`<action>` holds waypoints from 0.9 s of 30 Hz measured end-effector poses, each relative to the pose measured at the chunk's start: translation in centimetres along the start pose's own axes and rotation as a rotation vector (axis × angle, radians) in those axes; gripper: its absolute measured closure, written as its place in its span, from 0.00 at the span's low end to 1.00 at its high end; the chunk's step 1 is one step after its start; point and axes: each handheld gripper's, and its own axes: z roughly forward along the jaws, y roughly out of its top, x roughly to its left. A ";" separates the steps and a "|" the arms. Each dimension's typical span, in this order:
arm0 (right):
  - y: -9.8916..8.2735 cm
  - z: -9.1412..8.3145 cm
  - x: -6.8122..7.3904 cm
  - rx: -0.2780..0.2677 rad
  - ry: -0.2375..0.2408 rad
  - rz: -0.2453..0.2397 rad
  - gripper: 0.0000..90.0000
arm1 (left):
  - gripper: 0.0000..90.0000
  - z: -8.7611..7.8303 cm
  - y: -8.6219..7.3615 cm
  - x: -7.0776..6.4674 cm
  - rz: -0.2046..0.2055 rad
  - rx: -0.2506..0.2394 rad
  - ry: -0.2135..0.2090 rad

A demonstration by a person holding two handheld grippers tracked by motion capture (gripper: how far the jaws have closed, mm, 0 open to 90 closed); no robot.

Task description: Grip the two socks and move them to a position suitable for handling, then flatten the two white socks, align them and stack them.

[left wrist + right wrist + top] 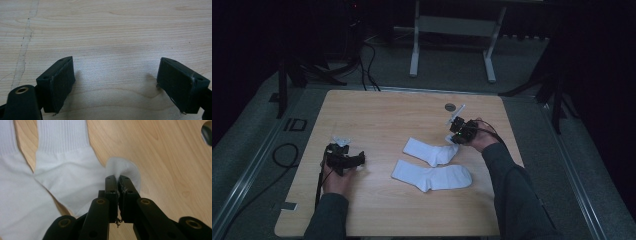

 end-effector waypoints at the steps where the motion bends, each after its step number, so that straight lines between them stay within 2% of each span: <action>1: -0.2 0.0 -0.1 0.000 0.006 0.000 0.95 | 0.16 0.0 0.0 0.0 0.000 0.000 0.000; 12: -2.3 -0.1 -1.0 0.020 0.016 0.026 0.93 | 0.16 0.0 0.0 0.0 0.000 0.000 0.000; 15: -3.0 0.0 -1.2 0.035 0.019 0.036 0.87 | 0.16 0.0 0.0 0.0 0.000 0.000 0.000; 16: -3.2 -0.1 -1.4 0.034 0.016 0.038 0.82 | 0.16 0.0 0.0 0.0 0.000 0.000 0.000; 17: -3.2 -0.1 -1.4 0.034 0.016 0.038 0.82 | 0.16 0.0 0.0 0.0 0.000 0.000 0.000; 20: -3.8 -0.9 -1.9 0.025 -0.011 0.055 0.71 | 0.16 0.0 0.0 0.0 -0.001 0.000 0.000; 27: -3.5 -2.9 -2.2 -0.007 -0.035 0.055 0.65 | 0.16 0.0 0.0 0.0 0.000 0.000 0.000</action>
